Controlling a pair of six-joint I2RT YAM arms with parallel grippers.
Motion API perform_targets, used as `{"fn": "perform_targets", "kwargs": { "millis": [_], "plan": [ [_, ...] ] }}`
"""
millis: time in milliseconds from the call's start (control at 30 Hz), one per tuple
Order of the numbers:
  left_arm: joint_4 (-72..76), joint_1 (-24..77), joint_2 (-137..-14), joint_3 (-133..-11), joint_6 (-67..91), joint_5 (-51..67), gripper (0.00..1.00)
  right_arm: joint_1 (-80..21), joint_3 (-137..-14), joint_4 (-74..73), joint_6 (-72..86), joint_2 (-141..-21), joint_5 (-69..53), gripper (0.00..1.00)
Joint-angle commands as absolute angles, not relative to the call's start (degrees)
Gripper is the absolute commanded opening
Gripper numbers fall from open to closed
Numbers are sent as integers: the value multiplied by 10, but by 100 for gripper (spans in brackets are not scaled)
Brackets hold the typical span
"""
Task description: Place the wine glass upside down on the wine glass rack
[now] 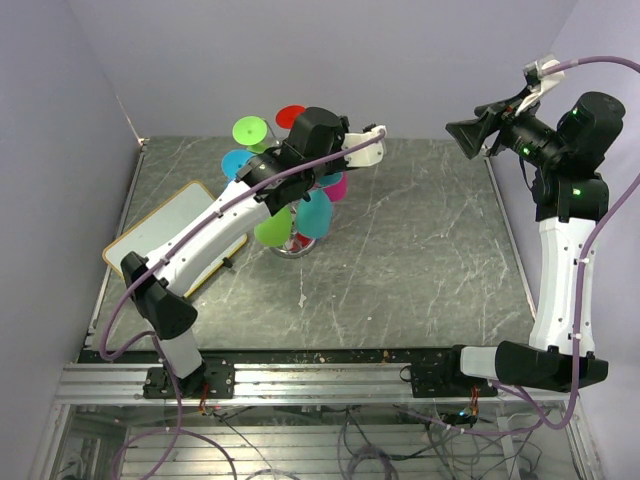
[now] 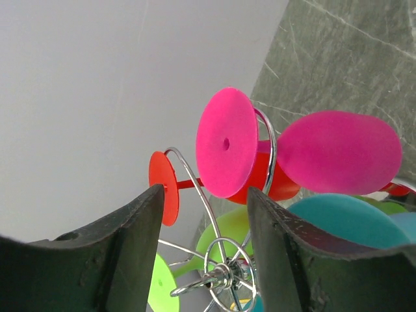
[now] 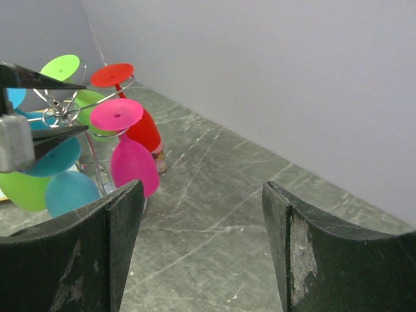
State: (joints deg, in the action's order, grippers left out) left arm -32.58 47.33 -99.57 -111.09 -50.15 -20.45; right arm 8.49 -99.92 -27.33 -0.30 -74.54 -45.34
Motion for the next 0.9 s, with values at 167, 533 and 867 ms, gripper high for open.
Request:
{"fn": "perform_targets", "kwargs": {
  "millis": [167,533,867],
  "plan": [
    [-311,464,-942,-1103,-470,-185,74,91,-983,-269,-44,-742,-391,74],
    [-274,356,-819,-1028,-330,-84,86,91,-978,-363,-202,-788,-234,80],
    [-214,253,-634,-861,-216,-168,99,91,-951,-397,-231,-811,-77,100]
  ]
}}
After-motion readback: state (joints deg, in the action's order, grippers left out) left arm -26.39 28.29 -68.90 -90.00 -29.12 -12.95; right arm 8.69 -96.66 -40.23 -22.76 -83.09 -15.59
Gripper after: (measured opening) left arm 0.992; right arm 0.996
